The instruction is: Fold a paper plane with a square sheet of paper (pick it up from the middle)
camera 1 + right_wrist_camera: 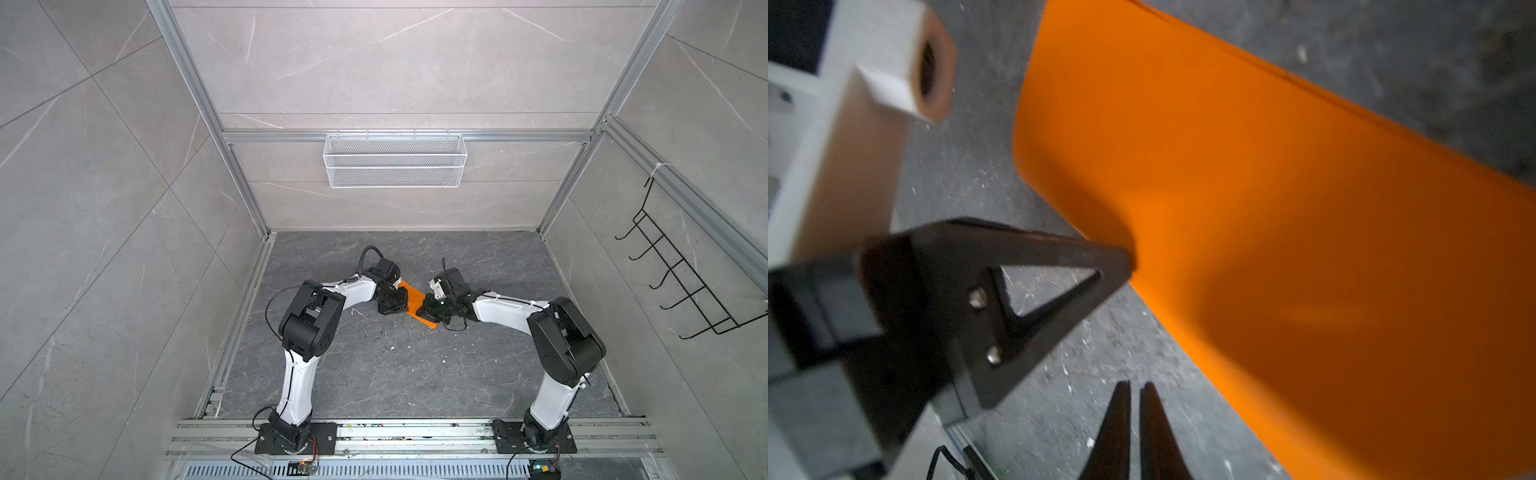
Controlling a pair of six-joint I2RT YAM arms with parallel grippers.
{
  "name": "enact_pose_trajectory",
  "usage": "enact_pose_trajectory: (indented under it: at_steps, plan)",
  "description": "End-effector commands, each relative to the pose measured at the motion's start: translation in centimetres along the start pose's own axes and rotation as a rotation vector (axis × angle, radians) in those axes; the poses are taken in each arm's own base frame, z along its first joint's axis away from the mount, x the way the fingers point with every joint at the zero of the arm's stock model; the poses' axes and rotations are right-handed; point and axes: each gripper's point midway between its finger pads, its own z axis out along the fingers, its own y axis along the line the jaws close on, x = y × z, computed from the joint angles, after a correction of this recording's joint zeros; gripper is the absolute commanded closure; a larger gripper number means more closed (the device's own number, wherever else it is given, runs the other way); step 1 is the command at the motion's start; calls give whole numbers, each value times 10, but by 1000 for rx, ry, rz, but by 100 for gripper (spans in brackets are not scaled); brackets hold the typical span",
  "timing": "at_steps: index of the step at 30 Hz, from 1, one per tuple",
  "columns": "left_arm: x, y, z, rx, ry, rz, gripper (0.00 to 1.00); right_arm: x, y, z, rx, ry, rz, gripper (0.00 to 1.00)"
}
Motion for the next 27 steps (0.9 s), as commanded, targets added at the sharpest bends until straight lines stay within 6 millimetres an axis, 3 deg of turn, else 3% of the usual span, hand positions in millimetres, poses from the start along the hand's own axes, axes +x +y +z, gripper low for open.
enact_pose_trajectory:
  at_steps: [1, 7, 15, 27]
  plan:
    - [9, 24, 8, -87, 41, -18, 94, -1, -9, 16, 41, 23, -7, 89]
    - [10, 25, 9, -89, 46, -24, 94, 5, -23, 24, 88, 52, -2, 89]
    - [11, 31, 10, -115, 49, -31, 95, 22, -50, 15, 166, 67, 11, 89]
    - [10, 32, 8, -117, 49, -24, 95, 59, -98, -24, 271, 82, 38, 88]
